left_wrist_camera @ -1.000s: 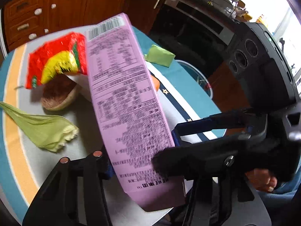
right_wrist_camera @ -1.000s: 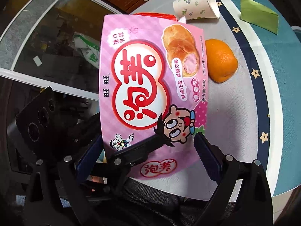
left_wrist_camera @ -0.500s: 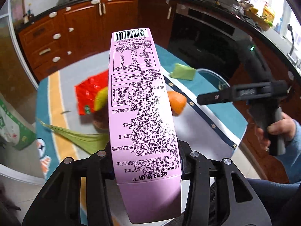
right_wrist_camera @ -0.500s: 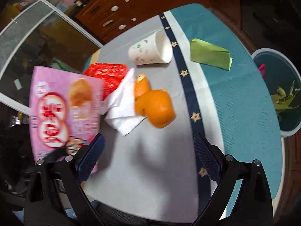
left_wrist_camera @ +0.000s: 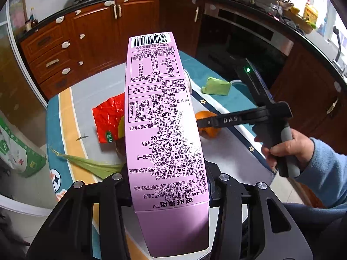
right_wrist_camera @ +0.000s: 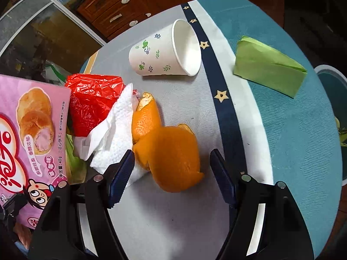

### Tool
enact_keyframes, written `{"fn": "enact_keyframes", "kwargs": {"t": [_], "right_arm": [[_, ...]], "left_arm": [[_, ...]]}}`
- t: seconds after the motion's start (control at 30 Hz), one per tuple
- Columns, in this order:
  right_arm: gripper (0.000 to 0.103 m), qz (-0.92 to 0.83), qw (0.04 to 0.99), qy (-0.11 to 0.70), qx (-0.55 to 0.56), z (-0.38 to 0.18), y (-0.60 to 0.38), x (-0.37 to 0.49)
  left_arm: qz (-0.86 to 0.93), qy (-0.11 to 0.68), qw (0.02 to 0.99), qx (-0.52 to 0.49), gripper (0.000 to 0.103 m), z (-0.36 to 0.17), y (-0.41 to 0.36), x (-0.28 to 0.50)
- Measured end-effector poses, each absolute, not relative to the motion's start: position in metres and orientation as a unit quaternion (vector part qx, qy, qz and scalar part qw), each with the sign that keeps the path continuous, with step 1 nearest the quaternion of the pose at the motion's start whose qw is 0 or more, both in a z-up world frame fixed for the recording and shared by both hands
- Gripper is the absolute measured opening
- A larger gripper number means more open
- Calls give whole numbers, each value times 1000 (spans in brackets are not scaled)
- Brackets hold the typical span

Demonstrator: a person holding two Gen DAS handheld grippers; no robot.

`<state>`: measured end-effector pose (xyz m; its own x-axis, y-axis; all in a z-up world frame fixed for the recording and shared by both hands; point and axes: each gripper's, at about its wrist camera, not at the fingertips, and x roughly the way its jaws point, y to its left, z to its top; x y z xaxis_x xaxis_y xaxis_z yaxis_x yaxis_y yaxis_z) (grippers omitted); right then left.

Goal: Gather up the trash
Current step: 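Grasp the orange peel with the right tool while the left tool holds the pink box, then carry the box and peel over the bin and open both tools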

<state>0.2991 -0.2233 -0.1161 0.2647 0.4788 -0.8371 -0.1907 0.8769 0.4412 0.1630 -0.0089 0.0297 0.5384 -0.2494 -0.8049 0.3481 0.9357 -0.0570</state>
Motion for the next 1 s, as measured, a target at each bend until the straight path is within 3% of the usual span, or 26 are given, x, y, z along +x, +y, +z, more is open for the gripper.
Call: {"fn": "enact_keyframes", "kwargs": {"t": [0.17, 0.2, 0.7, 1.0], "right_arm": [[30, 223, 794, 554, 114, -105, -224, 288], [29, 220, 797, 551, 115, -100, -227, 286], [27, 183, 831, 502, 155, -33, -307, 240], [27, 101, 859, 468, 182, -9, -410, 217]], "left_arm": [[-171, 454, 873, 54, 45, 27, -14, 167], [-173, 454, 872, 55, 45, 27, -16, 167], [-232, 450, 861, 48, 45, 48, -57, 162], [-315, 500, 803, 76, 45, 51, -164, 195]]}}
